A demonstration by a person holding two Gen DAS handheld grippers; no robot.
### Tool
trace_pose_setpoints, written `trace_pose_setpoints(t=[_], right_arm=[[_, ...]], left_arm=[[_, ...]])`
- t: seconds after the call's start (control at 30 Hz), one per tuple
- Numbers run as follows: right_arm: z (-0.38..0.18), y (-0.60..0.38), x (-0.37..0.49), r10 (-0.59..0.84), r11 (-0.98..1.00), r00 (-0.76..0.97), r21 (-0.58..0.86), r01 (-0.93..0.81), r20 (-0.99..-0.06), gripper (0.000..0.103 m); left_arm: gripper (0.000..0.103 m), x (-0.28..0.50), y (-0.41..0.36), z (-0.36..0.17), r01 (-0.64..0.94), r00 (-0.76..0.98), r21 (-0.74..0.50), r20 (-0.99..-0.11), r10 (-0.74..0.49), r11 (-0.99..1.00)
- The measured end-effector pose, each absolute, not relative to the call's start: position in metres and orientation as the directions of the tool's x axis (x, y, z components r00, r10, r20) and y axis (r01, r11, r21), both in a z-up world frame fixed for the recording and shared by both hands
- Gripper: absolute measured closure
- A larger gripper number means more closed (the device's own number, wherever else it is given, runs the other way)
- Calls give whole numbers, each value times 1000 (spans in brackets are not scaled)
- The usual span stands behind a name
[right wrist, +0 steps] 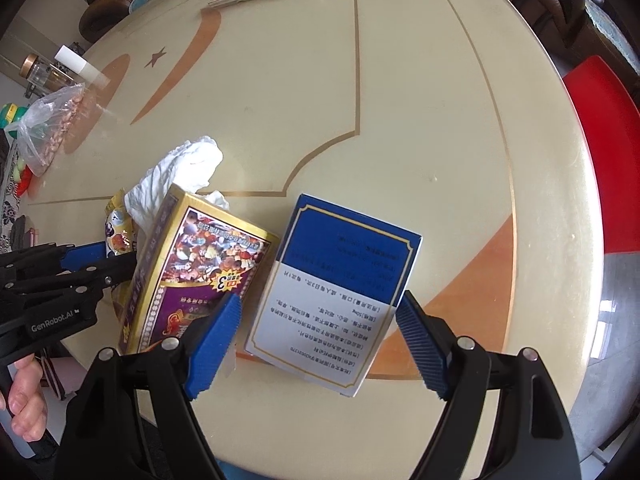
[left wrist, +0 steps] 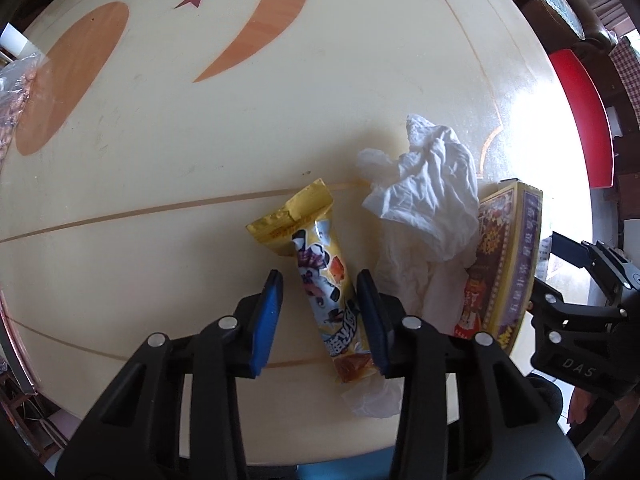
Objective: Collect trash
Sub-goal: 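Grasp the yellow snack wrapper with the left tool while the right tool grasps the card box, then lift the wrapper and card box with both tools and carry them over the bin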
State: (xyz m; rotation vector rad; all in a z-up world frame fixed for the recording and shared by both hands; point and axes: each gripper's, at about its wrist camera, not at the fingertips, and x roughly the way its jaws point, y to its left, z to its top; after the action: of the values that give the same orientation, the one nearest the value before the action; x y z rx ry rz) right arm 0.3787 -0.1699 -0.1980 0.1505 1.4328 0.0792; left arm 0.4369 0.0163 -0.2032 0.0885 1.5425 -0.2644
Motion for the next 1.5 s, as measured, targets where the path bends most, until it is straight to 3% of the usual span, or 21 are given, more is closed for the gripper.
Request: trace_pose_setpoints(t=[0.23,0.3,0.87,1.5], right_arm=[[-201,-144,374,2,999,158,-5,-48,-987,26],[-199,-142,374,5,998,170,-5,-55,-985,33],[-180,-162,356,-28,999,240,-39,-38,-970,37],[-145,-176,332,-30,999,307,-34,-8,-951,37]], left_arm=[[74,426,14,-210,232,25,-73,-996,-81,970],[75,427,18,-210,223,23,-82,-996,-90,971],[80,419,30,-223,172,30,-124,-991,-131,977],[86,381,30,-165,199,122,-96,-985,-122,975]])
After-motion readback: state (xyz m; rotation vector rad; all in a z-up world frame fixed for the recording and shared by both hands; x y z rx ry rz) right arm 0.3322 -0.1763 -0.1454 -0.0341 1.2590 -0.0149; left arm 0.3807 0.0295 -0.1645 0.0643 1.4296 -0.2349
